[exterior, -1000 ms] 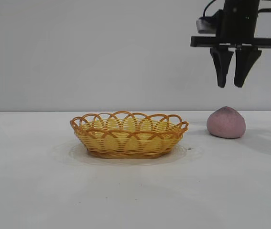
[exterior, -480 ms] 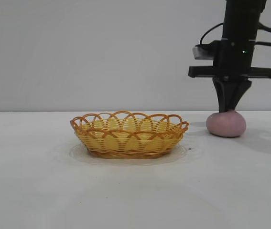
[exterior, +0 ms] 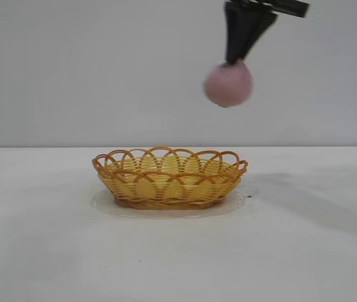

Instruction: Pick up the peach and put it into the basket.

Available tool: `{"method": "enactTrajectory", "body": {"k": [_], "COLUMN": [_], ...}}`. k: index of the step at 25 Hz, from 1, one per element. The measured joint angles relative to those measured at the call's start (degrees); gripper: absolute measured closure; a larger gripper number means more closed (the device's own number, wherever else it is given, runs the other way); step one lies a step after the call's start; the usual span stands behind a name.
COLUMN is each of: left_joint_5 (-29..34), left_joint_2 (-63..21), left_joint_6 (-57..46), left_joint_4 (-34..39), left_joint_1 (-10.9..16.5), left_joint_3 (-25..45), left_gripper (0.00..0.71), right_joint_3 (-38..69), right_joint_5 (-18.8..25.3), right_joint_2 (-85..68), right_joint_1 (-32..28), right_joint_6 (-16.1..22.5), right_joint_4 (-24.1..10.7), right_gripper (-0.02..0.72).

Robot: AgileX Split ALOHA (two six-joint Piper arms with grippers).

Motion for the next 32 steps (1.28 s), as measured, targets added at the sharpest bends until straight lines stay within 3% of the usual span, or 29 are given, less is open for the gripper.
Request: {"method": "enactTrajectory", "body": {"k": [8, 14, 16, 17, 20, 26, 32], "left_joint_5": [0.00, 0.00, 0.00, 0.00, 0.00, 0.00, 0.00], "left_joint_2": [0.00, 0.00, 0.00, 0.00, 0.00, 0.00, 0.00], "left_joint_6": [0.00, 0.00, 0.00, 0.00, 0.00, 0.00, 0.00], "left_joint_4": [0.00, 0.00, 0.00, 0.00, 0.00, 0.00, 0.00], "left_joint_1": [0.00, 0.00, 0.00, 0.00, 0.00, 0.00, 0.00], "left_joint_3": [0.00, 0.00, 0.00, 0.00, 0.00, 0.00, 0.00], "left_gripper": [0.289, 0.289, 0.289, 0.289, 0.289, 0.289, 0.289], "right_joint_3": [0.00, 0.00, 0.00, 0.00, 0.00, 0.00, 1.81], "right_joint_5": [0.30, 0.40, 0.53, 0.53, -0.35, -0.23, -2.25], "right_joint_2": [5.64, 5.59, 4.85, 4.18, 1.95, 2.01, 3.52], "right_joint_1": [1.46, 1.56, 1.36, 0.87, -3.74, -22.37, -31.48], "right_joint_6": [-1.12, -1.78, -2.03, -1.67, -0.32, 3.83, 4.99], "right_joint_4": [2.35, 2.43, 1.19, 0.37, -0.30, -2.30, -2.72], "right_gripper": [0.703, 0.339, 0.273, 0.284, 0.258, 0.258, 0.258]}}
